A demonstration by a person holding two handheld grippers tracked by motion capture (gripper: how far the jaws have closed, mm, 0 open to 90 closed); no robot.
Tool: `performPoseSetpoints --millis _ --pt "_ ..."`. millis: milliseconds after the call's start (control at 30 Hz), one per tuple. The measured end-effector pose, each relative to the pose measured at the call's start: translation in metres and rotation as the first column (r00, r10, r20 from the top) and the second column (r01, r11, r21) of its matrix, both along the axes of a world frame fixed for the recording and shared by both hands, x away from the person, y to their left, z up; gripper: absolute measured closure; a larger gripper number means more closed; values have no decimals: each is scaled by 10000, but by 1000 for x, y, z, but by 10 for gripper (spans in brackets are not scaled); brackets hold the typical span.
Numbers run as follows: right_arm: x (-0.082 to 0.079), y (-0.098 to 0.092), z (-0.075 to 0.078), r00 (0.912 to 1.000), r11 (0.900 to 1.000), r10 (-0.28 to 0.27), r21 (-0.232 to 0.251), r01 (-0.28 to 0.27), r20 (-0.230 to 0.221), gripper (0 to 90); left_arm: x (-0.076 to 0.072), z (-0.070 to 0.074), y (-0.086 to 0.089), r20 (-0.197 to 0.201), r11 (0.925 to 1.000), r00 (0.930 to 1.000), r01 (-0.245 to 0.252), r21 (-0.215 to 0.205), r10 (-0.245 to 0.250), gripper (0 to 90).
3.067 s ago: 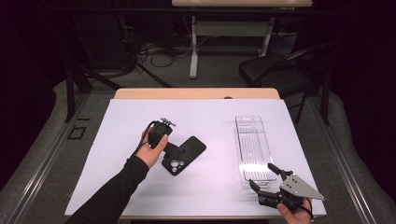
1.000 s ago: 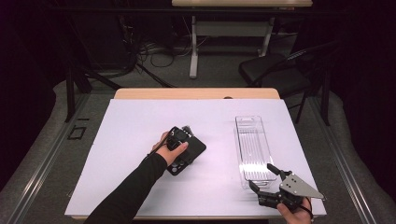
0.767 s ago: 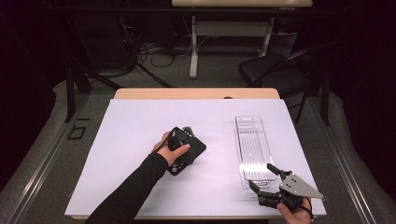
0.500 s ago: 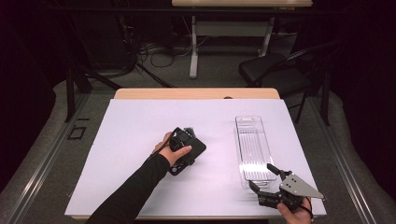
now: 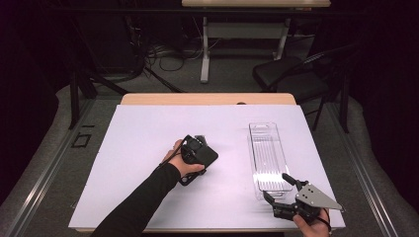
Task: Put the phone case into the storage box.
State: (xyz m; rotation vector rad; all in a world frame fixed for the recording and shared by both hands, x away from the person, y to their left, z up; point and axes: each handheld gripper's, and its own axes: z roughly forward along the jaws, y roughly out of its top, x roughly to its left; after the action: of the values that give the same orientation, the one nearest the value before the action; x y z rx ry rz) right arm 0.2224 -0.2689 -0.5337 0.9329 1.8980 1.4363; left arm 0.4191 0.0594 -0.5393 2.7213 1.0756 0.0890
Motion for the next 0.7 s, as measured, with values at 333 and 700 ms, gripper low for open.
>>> performPoseSetpoints --millis 333,700 --pt "0 0 0 10000 10000 6 7 -6 -9 143 -2 3 -2 -86 10000 10000 -6 73 7 109" --pt "0 0 0 10000 10000 0 22 0 -10 143 -1 4 -4 -172 9999 9998 -64 154 67 125"
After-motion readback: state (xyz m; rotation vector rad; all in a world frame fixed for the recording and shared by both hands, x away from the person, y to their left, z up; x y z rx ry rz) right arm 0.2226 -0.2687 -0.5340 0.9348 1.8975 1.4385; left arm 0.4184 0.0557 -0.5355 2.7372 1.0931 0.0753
